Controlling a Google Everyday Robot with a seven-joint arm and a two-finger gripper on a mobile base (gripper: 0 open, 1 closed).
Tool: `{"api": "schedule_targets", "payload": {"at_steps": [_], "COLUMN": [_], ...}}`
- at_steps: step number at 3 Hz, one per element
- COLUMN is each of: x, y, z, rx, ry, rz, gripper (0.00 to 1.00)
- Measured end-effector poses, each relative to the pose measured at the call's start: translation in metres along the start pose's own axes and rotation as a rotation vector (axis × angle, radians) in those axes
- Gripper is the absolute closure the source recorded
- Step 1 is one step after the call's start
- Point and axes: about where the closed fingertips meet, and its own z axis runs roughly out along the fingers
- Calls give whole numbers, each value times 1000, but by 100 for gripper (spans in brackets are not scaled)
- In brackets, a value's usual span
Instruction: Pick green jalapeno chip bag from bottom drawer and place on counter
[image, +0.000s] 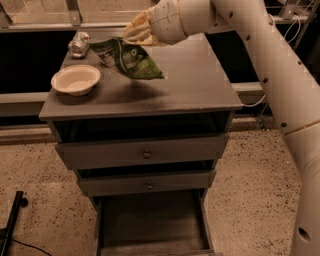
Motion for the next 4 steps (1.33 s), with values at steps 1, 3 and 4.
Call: {"api": "schedule_targets", "payload": {"at_steps": [1,3,4], "x": [0,0,0], "y": [0,0,0], "z": [0,0,0], "rx": [-1,-2,-2], "ry": [-1,-1,-1], "rz": [0,0,0], "gripper": [45,0,0]}}
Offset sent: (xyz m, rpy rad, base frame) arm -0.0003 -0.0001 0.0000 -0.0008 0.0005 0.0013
